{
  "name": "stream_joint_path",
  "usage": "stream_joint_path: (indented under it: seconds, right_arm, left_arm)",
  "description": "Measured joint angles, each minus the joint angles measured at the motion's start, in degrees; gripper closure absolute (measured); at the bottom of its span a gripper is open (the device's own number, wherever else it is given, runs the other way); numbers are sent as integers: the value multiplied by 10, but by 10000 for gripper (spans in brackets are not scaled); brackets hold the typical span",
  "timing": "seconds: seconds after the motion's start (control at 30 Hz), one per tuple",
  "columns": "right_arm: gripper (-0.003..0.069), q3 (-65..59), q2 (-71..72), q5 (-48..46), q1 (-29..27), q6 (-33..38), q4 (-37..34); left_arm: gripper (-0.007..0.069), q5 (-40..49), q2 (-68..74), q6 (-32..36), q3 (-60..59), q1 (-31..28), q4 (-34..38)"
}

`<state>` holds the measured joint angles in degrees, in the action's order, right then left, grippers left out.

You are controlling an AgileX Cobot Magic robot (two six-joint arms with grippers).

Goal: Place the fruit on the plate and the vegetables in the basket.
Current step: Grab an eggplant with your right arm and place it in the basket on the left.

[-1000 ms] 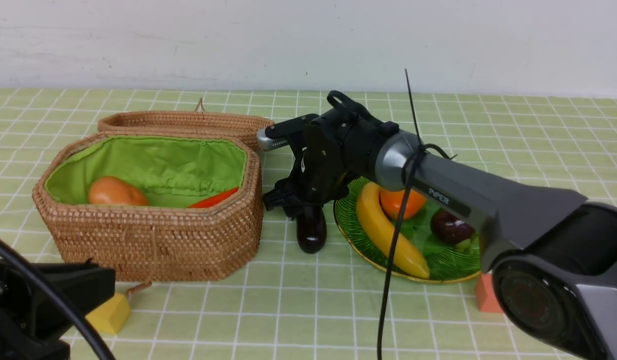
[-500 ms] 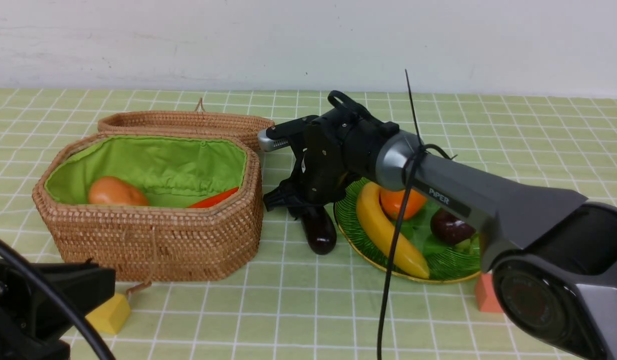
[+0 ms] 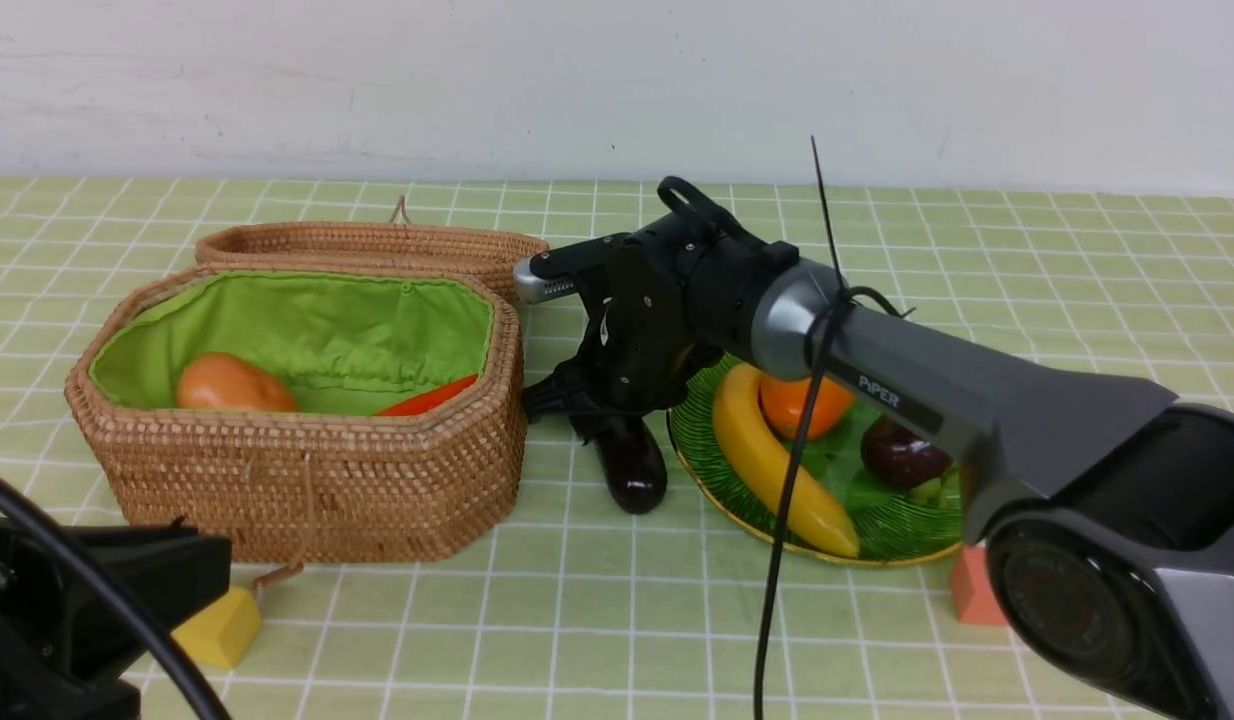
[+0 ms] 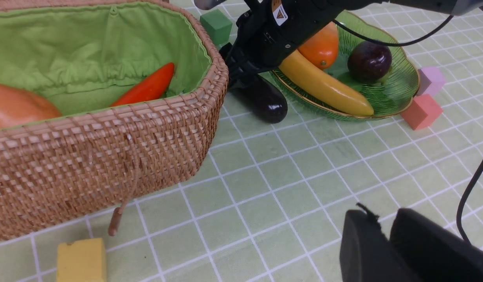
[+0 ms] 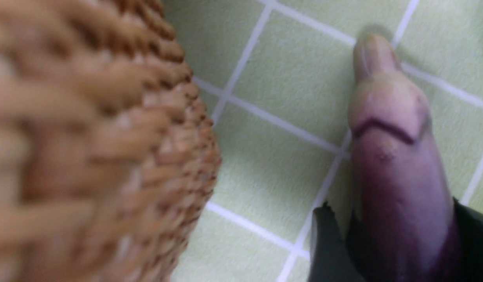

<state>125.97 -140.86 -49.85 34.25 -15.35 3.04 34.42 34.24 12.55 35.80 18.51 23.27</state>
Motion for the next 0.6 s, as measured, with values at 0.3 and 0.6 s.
stream_joint_path:
  seconds: [0.3, 0.6]
  right_arm:
    - [300, 0, 34, -36, 0, 0, -10]
    - [300, 0, 82, -100, 0, 0, -12]
  left_arm:
    - [520, 0, 0, 0, 0, 0, 0]
    - [520, 0, 0, 0, 0, 0, 0]
